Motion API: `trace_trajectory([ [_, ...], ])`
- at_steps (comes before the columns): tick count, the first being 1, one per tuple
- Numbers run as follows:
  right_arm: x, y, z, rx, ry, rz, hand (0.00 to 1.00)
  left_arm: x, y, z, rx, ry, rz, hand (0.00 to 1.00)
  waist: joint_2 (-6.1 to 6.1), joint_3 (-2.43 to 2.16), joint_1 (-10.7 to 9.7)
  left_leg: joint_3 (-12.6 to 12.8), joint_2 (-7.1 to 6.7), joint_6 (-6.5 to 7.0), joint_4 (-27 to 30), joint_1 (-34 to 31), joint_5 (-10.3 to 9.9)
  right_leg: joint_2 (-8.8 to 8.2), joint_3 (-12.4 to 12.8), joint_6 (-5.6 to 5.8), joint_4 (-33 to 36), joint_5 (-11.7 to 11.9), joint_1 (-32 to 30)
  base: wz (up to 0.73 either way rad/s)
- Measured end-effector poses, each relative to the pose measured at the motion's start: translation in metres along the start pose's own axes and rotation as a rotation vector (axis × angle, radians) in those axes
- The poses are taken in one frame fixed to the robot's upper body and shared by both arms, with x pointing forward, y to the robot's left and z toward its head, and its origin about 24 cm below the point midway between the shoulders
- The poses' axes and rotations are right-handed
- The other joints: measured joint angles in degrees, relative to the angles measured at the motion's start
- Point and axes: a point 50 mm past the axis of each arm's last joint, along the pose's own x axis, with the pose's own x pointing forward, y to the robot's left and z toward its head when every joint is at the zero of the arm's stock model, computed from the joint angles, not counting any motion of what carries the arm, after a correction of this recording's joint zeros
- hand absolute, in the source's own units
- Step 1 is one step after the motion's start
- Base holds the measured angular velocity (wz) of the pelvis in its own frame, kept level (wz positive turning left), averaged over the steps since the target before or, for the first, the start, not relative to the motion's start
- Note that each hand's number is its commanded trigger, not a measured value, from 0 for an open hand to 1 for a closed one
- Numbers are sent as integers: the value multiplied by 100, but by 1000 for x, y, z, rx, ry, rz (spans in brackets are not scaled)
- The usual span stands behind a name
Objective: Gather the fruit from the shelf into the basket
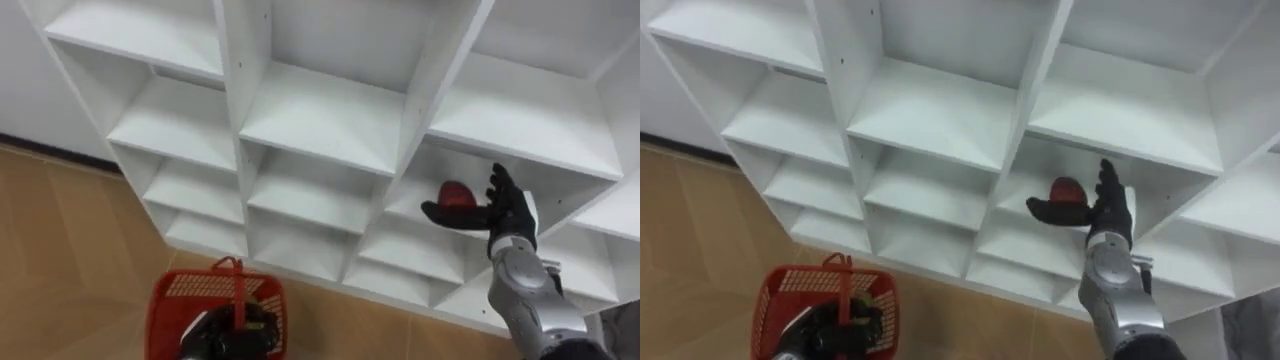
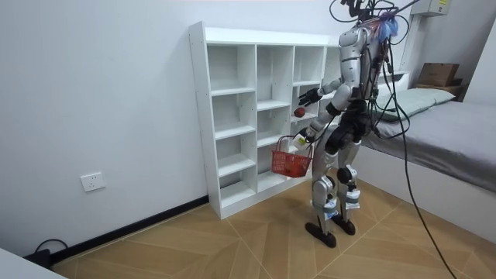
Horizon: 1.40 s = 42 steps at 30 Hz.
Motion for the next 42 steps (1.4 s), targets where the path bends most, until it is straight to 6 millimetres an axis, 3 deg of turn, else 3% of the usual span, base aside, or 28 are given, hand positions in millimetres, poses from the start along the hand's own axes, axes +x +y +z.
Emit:
trace_trajectory([
  [4, 2, 1, 5, 0, -17, -35, 0, 1, -1, 1, 5, -4, -11, 100, 10, 14, 110, -76, -27, 2, 158, -321, -5, -49, -83, -10, 204, -54, -291, 11],
  [6, 3, 0, 8, 7, -32, -60, 0, 0, -1, -2, 32, 5, -9, 100, 60, 55, 111, -116, -28, 6, 297, -465, -31, -46, -131, -15, 264, -65, -372, 10],
  [10, 4, 0, 10, 11, -38, -75, 0, 1, -4, -1, 34, 1, -14, 100, 97, 78, 130, -123, -17, 4, 507, -814, -101, -71, -133, -36, 518, -140, -719, 0],
  [16, 8, -5, 9, -14, -23, -127, 0, 3, -5, 4, 35, -18, -17, 100, 120, 86, 152, -11, -10, 16, 596, -1214, -100, -127, -11, -52, 767, -164, -1228, -11],
  [23, 15, -6, 32, -2, -86, -179, 0, 6, -12, 8, 61, -30, -34, 100, 142, 85, 123, 100, -3, 32, 598, -1595, -89, -153, 85, -54, 872, -166, -1698, -8],
  [31, 17, -5, 43, -51, -140, -187, 0, 9, -14, 10, 62, -29, -37, 100, 119, 95, 95, 202, -5, 35, 567, -1631, -87, -182, 265, -34, 1042, -181, -1881, -5],
  [36, 18, -10, 52, -136, -197, -224, 0, 12, -14, 12, 65, -27, -33, 100, -6, 166, 86, 244, -17, 44, 559, -1647, -81, -173, 387, -36, 1030, -217, -1926, -5],
  [42, 21, -6, 71, -181, -271, -245, 0, 16, -15, 13, 67, -14, -31, 100, -25, 170, 84, 287, -17, 63, 494, -1642, -68, -185, 406, -23, 1018, -206, -1954, -1],
])
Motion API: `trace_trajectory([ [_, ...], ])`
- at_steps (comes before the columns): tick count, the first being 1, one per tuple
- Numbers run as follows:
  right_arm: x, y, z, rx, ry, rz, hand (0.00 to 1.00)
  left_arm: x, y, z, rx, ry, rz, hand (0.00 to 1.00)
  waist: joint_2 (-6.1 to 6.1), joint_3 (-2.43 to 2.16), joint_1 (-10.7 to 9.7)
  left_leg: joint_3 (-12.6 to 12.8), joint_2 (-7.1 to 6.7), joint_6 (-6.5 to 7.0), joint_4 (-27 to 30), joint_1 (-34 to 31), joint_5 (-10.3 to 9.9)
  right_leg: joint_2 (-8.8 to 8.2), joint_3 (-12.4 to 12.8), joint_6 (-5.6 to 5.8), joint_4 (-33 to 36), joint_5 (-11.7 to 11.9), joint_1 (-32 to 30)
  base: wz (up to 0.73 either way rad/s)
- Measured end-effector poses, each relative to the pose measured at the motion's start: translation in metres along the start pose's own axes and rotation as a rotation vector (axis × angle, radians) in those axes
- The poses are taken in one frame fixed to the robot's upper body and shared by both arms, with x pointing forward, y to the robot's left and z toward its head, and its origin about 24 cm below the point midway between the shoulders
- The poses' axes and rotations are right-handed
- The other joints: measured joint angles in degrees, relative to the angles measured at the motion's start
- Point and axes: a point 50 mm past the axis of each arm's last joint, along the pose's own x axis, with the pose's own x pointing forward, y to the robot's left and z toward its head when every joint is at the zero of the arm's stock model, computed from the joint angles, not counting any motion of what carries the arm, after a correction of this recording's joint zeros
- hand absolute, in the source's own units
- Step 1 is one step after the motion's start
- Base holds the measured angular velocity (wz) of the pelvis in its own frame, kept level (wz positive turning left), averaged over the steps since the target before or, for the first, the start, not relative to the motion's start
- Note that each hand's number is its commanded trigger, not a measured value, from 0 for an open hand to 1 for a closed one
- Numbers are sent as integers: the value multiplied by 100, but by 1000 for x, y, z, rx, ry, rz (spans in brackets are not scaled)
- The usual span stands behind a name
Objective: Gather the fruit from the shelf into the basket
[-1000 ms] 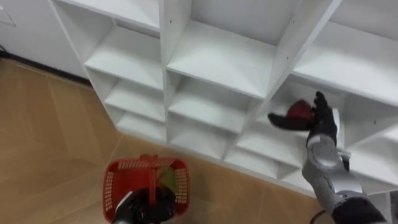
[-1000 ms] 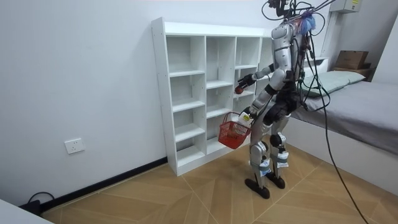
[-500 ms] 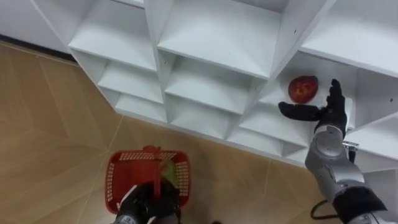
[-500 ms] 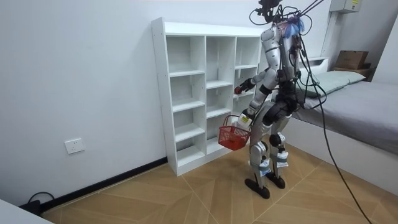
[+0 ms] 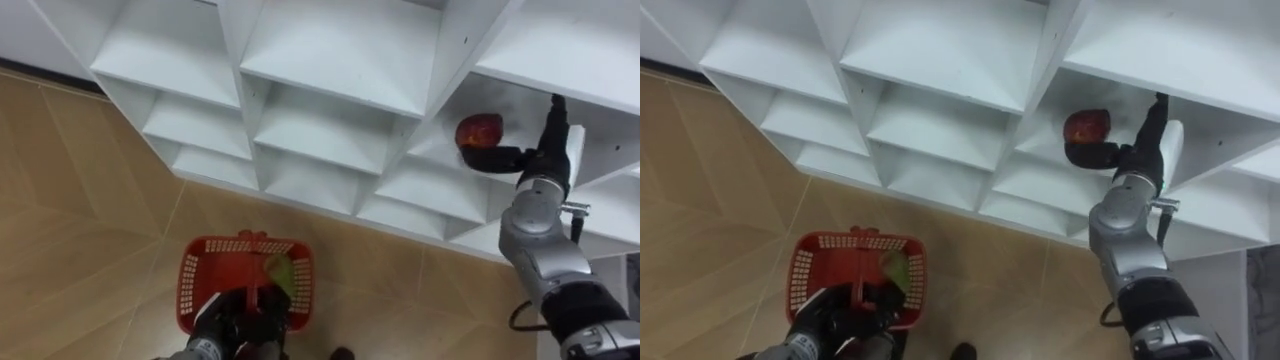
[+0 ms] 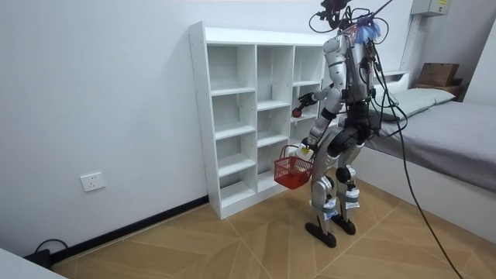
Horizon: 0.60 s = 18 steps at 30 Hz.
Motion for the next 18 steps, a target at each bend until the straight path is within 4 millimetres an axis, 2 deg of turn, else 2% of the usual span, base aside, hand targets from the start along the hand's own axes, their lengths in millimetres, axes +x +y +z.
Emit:
trace_trajectory([
  [5, 4, 3, 11, -16, -39, 10, 0, 2, -2, 0, 4, 9, -4, 100, 6, -4, 17, 61, 2, 5, -48, 30, 9, -8, 31, -1, 23, 0, -19, -3],
  [9, 5, 5, 9, -29, -26, 35, 0, 3, -4, -1, 11, 18, -6, 100, 7, -4, 46, 157, -16, 14, -230, 112, 57, -44, 99, 1, 26, 0, -49, -7],
  [18, 4, 7, 6, -53, -5, 61, 0, 4, -5, -1, 9, 18, -4, 100, 10, -4, 51, 205, -9, 2, -293, 108, 73, -41, 139, 1, 12, 1, -101, -2],
])
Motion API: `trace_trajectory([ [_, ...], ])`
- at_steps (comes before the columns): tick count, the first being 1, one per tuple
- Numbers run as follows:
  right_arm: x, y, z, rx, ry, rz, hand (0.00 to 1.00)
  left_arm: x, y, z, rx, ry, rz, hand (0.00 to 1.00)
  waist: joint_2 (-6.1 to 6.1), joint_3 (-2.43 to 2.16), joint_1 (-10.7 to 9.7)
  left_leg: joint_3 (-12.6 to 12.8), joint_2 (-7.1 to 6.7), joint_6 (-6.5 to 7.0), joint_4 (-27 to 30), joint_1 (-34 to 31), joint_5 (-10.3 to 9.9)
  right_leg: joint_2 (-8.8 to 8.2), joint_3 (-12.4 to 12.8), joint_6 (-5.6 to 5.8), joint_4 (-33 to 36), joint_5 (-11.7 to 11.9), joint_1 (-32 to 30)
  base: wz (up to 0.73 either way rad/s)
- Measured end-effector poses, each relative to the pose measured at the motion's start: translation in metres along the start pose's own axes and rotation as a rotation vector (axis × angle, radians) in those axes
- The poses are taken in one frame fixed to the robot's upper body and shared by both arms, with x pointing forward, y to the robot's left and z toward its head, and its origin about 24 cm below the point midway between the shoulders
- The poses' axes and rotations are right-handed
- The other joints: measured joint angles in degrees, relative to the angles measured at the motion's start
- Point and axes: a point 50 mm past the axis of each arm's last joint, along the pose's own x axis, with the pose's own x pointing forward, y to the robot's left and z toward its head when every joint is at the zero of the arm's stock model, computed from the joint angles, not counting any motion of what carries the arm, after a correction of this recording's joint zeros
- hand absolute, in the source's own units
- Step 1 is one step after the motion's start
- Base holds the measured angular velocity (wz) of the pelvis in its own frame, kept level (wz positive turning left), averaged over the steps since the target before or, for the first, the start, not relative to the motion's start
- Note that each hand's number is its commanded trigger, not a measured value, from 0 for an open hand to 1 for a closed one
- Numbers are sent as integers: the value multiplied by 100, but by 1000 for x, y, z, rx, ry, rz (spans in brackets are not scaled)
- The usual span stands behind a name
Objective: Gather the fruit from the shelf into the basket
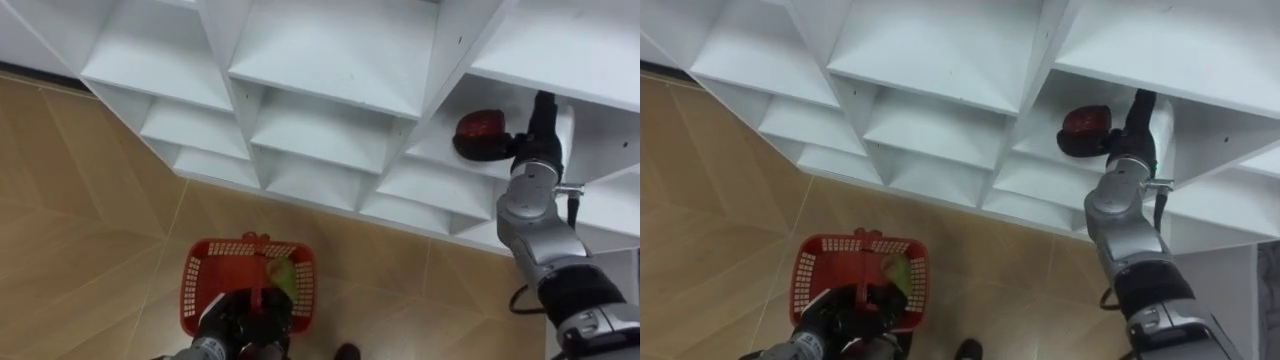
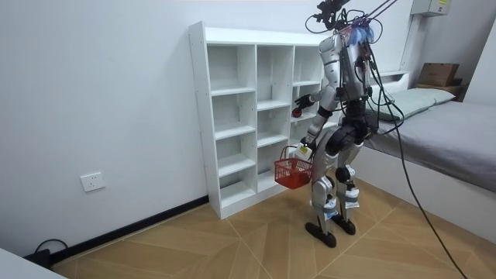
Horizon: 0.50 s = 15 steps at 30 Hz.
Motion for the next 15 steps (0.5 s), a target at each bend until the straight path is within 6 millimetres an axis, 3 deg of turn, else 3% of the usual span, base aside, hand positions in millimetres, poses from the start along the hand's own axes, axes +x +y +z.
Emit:
trace_trajectory([
  [10, -2, 4, -11, -43, 36, 26, 0, 2, -6, 2, -11, -6, 6, 100, 21, 7, 173, 18, 3, -9, -109, 23, 28, 0, 13, -8, -4, 6, -23, 0],
  [15, -1, 4, -13, -52, 45, 37, 0, 4, -10, 2, 1, -6, 5, 100, 88, 44, 199, 16, 2, -16, -121, 28, 41, -6, -6, -8, -9, 6, -35, 0],
])
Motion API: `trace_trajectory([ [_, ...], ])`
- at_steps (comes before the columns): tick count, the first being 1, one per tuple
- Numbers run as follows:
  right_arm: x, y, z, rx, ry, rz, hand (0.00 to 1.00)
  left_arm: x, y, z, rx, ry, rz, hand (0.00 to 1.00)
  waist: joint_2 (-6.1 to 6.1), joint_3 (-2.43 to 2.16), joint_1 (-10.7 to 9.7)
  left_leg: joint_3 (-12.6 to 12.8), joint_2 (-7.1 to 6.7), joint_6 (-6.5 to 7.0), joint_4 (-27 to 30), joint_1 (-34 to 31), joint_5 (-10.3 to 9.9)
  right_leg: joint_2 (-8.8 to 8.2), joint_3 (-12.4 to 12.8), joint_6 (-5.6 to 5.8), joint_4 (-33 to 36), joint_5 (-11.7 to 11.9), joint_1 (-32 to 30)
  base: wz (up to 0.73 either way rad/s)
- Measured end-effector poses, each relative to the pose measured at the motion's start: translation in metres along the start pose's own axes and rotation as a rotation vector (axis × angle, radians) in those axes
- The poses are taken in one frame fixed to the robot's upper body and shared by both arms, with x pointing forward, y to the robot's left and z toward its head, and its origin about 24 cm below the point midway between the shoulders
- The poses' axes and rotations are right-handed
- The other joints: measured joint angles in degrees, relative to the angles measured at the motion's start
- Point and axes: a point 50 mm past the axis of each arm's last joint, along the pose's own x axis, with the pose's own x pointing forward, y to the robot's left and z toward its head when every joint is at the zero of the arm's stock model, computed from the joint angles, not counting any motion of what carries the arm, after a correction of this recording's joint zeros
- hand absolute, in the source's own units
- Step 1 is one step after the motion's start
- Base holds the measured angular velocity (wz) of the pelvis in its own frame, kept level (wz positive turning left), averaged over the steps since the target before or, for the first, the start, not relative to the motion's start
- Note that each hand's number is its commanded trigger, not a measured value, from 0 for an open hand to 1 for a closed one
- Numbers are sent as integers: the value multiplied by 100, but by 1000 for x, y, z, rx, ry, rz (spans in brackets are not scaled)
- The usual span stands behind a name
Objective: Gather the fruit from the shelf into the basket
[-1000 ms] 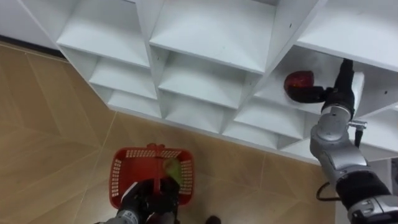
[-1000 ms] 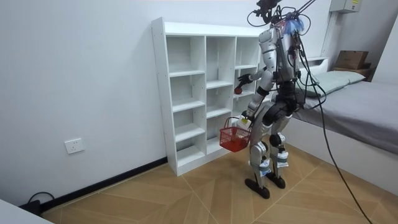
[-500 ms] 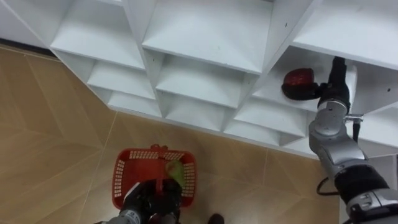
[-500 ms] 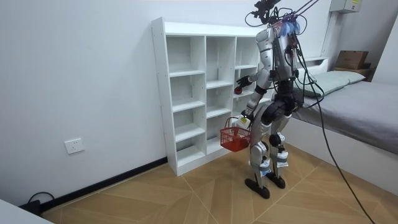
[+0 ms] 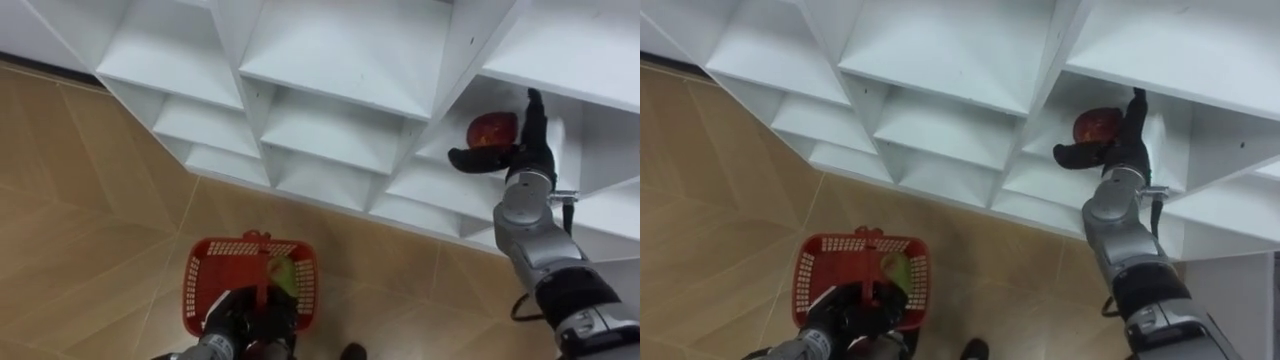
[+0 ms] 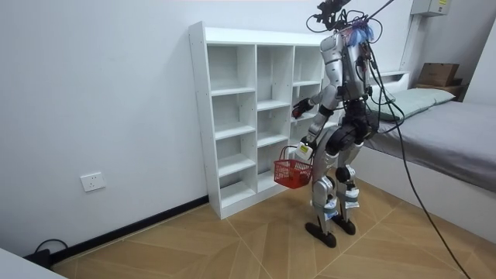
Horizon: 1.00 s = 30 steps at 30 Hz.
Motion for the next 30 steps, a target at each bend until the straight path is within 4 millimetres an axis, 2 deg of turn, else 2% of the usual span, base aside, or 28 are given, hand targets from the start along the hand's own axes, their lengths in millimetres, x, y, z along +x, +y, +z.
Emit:
trace_trajectory([
  [14, 0, 2, 2, -37, -23, 46, 0, 3, -1, 1, -14, 10, 3, 100, -2, 3, -36, 40, -3, 8, 16, -24, 15, -13, 11, -3, 8, 2, -32, -1],
  [16, 0, 3, 2, -45, -27, 55, 55, 4, -1, 1, -16, 12, 3, 100, -2, 3, -40, 44, -3, 8, 18, -25, 16, -13, 15, -3, 8, 2, -32, 0],
  [17, 0, 3, 2, -60, -35, 59, 100, 4, -1, 1, -16, 13, 4, 100, -2, 3, -42, 45, -3, 9, 18, -25, 16, -13, 17, -3, 8, 1, -33, 0],
  [30, 2, 0, 6, -135, -80, 49, 100, 7, -9, 2, -5, 22, 2, 100, -1, 3, -80, 87, 9, 9, 23, -9, 16, -2, 63, -12, 26, 7, -36, -1],
])
